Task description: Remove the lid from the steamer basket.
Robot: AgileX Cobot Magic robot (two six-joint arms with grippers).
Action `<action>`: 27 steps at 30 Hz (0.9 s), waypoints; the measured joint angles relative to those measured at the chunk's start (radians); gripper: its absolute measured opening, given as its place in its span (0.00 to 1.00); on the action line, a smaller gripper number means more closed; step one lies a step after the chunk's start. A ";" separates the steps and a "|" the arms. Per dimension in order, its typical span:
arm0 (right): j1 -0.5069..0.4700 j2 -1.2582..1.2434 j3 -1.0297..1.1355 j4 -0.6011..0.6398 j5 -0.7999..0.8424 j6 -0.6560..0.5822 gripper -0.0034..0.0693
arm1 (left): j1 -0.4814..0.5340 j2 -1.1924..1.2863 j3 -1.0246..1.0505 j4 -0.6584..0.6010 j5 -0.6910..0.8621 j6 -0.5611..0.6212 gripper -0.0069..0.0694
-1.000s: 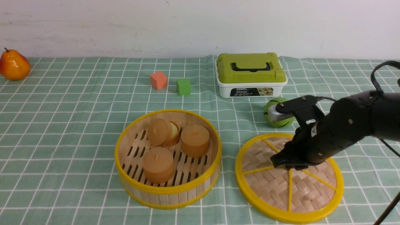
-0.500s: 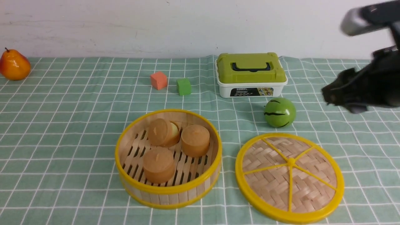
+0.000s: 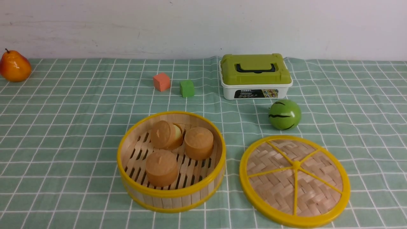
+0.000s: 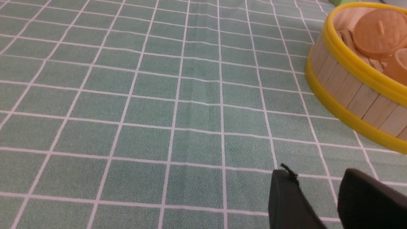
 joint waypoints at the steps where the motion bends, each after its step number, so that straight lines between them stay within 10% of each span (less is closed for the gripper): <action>1: 0.000 -0.006 0.000 0.000 0.016 0.000 0.02 | 0.000 0.000 0.000 0.000 0.000 0.000 0.40; 9: 0.000 -0.073 0.050 -0.020 0.178 -0.027 0.02 | 0.000 0.000 0.000 0.000 0.000 0.000 0.40; 20: 0.000 -0.482 0.406 -0.071 -0.198 -0.085 0.03 | 0.000 0.000 0.000 0.000 0.000 0.000 0.40; 27: -0.062 -0.573 0.692 -0.089 -0.456 0.128 0.04 | 0.000 0.000 0.000 0.000 0.000 0.000 0.40</action>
